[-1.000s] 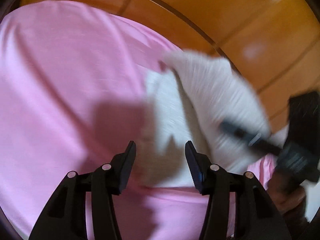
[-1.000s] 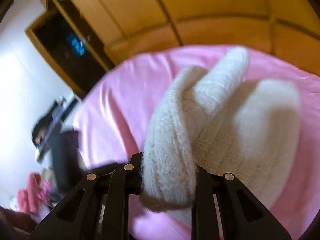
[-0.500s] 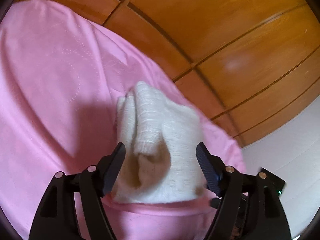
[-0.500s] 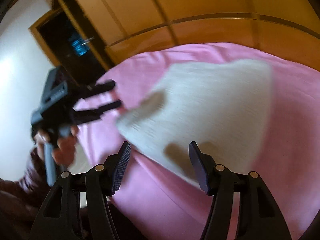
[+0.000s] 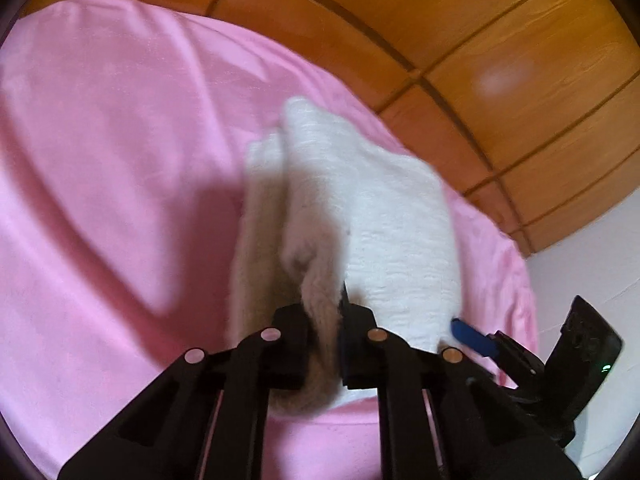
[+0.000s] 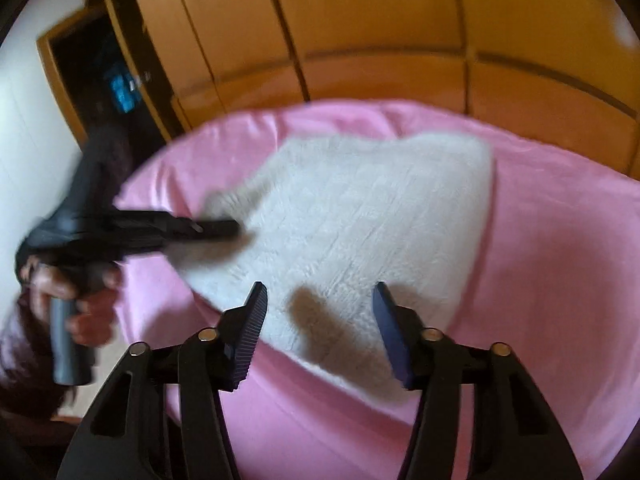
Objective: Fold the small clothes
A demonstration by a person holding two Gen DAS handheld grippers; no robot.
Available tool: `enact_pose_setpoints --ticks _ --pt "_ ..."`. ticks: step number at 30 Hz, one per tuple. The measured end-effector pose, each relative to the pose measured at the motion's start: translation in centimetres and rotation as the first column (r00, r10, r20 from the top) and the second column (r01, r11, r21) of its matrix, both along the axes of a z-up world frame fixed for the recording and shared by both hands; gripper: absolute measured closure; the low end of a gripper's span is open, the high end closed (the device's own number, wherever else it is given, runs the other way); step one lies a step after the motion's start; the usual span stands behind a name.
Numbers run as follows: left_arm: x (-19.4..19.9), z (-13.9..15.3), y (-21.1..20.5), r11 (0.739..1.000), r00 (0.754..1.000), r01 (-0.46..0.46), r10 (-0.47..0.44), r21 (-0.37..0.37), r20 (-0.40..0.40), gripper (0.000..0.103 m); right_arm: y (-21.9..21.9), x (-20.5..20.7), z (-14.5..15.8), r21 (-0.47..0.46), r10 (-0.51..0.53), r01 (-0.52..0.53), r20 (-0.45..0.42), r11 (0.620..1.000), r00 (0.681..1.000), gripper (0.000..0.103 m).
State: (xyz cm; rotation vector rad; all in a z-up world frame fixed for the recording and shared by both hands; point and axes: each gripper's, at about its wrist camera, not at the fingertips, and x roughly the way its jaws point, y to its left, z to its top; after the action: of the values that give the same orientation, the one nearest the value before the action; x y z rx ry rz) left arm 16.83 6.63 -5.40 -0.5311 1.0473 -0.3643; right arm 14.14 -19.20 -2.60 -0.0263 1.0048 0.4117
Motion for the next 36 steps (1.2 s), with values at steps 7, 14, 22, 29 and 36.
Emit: enact_pose_setpoints --ticks 7,14,22,29,36 --pt "-0.4 -3.3 -0.5 0.992 0.998 -0.042 0.047 0.115 -0.042 0.084 -1.7 -1.4 -2.9 -0.046 -0.020 0.020 -0.016 0.999 1.000 0.066" --pt "-1.7 2.7 -2.3 0.938 0.984 -0.116 0.065 0.327 0.163 0.054 -2.8 -1.5 -0.9 0.034 -0.028 0.029 -0.030 0.999 0.999 0.060" --pt "-1.3 5.0 -3.1 0.899 0.970 -0.140 0.040 0.416 0.241 0.040 -5.8 1.4 3.6 0.157 -0.124 0.116 0.039 0.981 0.992 0.035" --pt "-0.4 3.8 -3.5 0.891 0.972 -0.124 0.021 0.436 0.234 0.036 -9.5 6.9 1.4 0.298 -0.238 0.254 -0.091 0.920 0.967 0.022" --pt "0.8 2.2 -3.6 0.888 0.981 -0.103 0.016 0.448 0.194 0.035 -10.5 8.9 -2.4 0.329 -0.231 0.281 -0.184 0.902 0.955 0.015"
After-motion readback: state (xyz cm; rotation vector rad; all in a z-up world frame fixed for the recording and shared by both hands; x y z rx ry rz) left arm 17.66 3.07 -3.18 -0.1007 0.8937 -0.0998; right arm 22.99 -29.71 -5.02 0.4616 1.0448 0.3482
